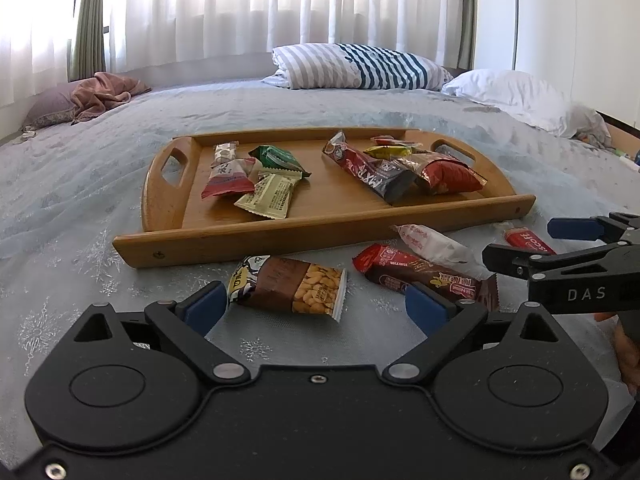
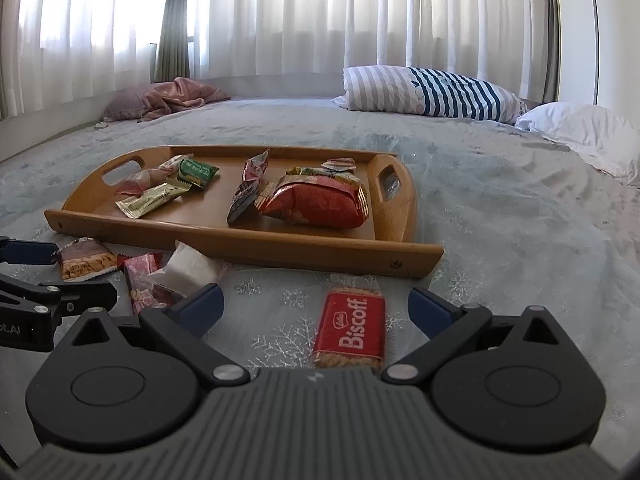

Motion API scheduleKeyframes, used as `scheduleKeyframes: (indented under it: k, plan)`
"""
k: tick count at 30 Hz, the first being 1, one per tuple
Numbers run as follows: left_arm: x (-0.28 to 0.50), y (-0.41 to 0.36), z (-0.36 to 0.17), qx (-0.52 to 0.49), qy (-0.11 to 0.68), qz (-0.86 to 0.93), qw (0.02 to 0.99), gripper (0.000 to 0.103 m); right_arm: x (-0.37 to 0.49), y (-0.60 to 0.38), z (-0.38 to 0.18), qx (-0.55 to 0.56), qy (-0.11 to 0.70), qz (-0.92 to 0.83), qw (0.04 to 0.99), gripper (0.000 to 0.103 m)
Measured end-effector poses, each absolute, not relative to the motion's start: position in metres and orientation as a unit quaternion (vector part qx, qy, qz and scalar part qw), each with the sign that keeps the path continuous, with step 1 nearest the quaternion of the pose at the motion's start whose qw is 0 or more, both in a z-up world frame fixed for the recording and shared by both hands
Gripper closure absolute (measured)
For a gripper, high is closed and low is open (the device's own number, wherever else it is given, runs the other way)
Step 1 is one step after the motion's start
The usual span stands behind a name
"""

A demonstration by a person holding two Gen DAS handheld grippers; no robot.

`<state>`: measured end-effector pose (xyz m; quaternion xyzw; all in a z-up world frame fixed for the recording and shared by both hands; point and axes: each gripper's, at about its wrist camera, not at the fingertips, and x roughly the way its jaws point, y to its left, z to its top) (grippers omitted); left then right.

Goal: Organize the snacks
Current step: 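Move both tools back toward the snacks lying beside the tray, then grasp the peanut chocolate bar with the left gripper while the right gripper grasps the red Biscoff pack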

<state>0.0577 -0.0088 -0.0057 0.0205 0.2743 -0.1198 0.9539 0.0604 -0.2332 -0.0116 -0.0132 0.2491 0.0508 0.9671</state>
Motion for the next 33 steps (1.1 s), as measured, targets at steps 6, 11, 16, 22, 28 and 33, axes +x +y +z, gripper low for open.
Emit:
scheduleKeyframes:
  k: [6,11,16,22,28,33]
  plan:
    - [0.058,-0.011,-0.006,0.021,0.273,-0.121,0.954,0.007,0.062,-0.239,-0.015,0.012,0.254,0.047,0.966,0.0]
    - [0.059,-0.013,-0.005,0.018,0.268,-0.117,0.956,0.007,0.062,-0.243,-0.016,0.023,0.252,0.05,0.966,0.0]
    - [0.061,-0.016,-0.004,0.021,0.267,-0.111,0.957,0.009,0.061,-0.242,-0.016,0.021,0.249,0.058,0.967,0.0]
    - [0.064,-0.017,-0.003,0.02,0.263,-0.101,0.959,0.011,0.061,-0.24,-0.017,0.015,0.248,0.061,0.967,0.002]
    - [0.069,-0.014,-0.005,0.012,0.272,-0.083,0.959,0.011,0.06,-0.241,-0.018,0.018,0.245,0.055,0.968,0.008]
    - [0.075,-0.008,-0.008,-0.009,0.287,-0.074,0.955,0.02,0.059,-0.241,-0.019,0.019,0.241,0.049,0.969,0.011]
